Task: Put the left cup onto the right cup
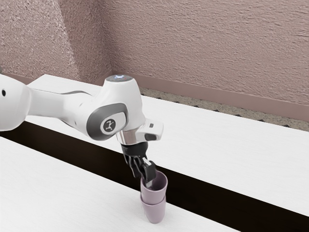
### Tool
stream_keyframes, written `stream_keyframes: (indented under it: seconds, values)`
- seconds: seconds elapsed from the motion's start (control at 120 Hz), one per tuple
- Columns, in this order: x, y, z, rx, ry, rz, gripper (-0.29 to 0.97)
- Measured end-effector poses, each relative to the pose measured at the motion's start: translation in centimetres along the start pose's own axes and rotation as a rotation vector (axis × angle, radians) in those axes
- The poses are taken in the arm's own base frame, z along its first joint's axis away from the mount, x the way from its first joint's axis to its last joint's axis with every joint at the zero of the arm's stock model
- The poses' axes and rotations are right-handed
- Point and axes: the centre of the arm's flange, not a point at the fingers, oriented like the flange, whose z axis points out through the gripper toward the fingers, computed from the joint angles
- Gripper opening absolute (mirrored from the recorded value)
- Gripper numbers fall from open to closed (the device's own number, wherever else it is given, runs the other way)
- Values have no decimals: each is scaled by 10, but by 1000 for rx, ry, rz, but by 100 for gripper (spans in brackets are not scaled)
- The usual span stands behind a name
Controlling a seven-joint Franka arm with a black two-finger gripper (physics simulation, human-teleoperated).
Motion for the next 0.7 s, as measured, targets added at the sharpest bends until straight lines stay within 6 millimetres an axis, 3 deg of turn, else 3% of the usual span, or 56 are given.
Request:
stream_keyframes:
  seconds: [0.258, 0.583, 0.7]
  values:
    - [-4, 5, -23, 12, 39, 14, 61]
    - [-19, 13, -63, 28, 66, 30, 67]
    - [-22, 7, -71, 27, 59, 19, 67]
